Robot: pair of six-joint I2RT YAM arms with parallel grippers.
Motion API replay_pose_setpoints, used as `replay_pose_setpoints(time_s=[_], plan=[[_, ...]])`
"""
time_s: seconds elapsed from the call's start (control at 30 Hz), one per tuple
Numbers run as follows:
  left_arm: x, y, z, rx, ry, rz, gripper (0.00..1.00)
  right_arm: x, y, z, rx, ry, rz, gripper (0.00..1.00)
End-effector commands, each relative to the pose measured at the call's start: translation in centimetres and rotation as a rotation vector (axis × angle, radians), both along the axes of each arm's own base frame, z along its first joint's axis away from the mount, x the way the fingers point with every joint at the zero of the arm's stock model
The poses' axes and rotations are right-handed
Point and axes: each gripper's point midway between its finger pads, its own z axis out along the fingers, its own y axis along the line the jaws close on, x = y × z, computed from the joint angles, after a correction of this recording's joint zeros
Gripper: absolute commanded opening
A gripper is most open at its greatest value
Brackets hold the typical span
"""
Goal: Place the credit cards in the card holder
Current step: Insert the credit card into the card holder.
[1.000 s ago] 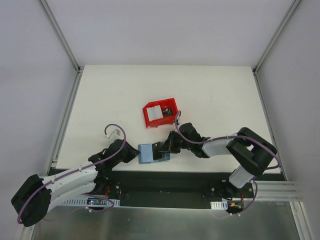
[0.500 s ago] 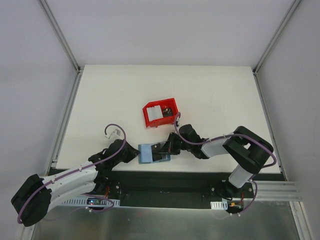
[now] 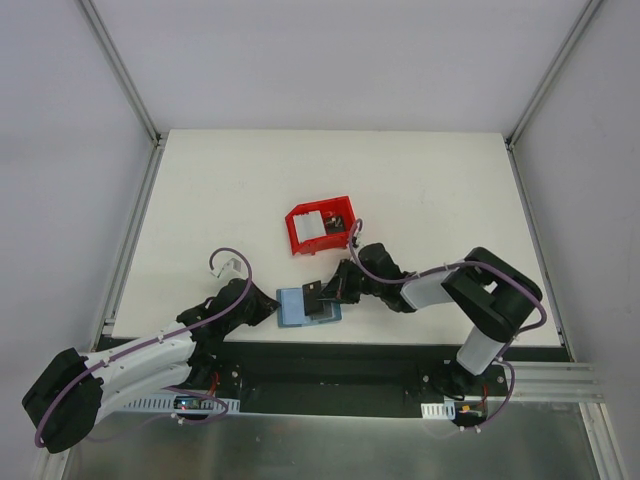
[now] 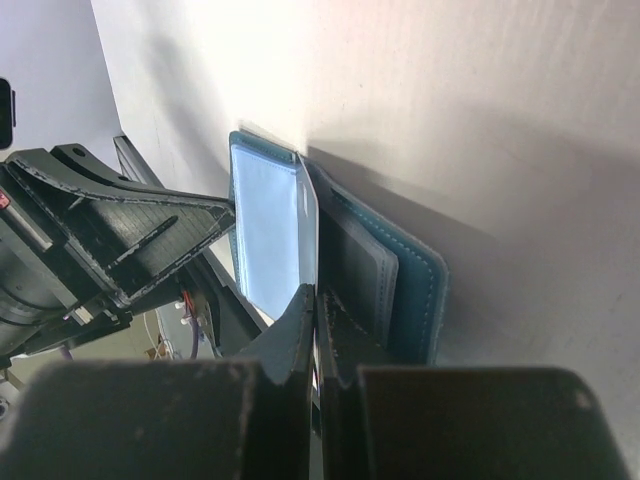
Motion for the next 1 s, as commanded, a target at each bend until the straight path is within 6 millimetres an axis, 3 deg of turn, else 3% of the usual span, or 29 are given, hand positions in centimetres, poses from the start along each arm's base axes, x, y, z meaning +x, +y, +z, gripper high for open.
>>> replay_pose_setpoints(time_s=[0.0, 0.33, 0.97], plan=[[-0.1, -0.3, -0.1, -0.018, -0.003, -0.001, 0.00, 0.1, 1.1, -0.2, -0.003, -0.014, 0.031, 0.00], [0.0, -0.2, -0.1, -0.020, -0.002, 0.009, 0.00, -1.6, 0.3, -0.5, -0.013, 0.014, 0.030, 0.00], [0.1, -0.3, 0.3, -0.031, -0.010, 0.011, 0.00, -1.7, -1.0, -0.5, -0.043, 0.006, -0.013, 0.00]])
